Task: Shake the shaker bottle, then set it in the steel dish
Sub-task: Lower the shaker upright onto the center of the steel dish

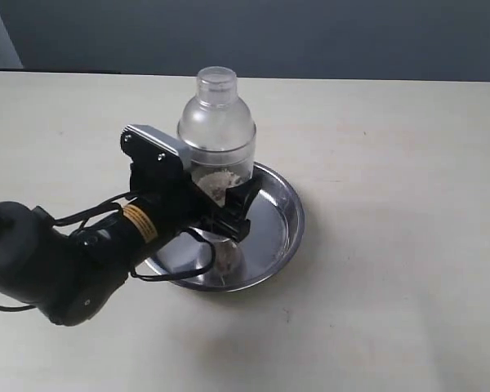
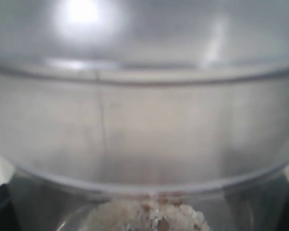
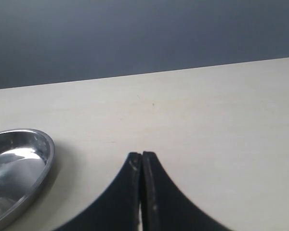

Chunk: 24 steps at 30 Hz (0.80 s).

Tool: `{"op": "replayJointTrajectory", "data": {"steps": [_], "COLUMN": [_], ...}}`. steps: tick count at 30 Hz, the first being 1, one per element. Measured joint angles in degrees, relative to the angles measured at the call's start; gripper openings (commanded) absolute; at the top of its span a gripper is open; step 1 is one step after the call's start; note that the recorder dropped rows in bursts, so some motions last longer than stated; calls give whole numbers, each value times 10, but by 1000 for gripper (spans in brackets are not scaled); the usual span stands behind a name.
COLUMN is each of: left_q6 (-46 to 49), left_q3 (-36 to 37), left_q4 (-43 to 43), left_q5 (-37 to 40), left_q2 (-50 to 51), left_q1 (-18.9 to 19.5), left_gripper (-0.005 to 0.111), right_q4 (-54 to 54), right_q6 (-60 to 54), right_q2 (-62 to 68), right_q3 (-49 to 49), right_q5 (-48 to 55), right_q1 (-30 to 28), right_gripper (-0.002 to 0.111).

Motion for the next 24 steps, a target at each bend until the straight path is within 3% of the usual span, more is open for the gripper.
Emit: {"op": "replayJointTrajectory", "data": {"steps": [24], "left_q6": [-39], "left_q3": [-11], "left_q4": [26], "left_q5": [-5], "left_q2": [46], "left_q1": [0], "left_gripper": [0], "right_q4": [0], "right_q6": [0], "right_q2": [0], "right_q3": [0], "right_q5": [0], "right_q1": [0], "right_gripper": [-1]}}
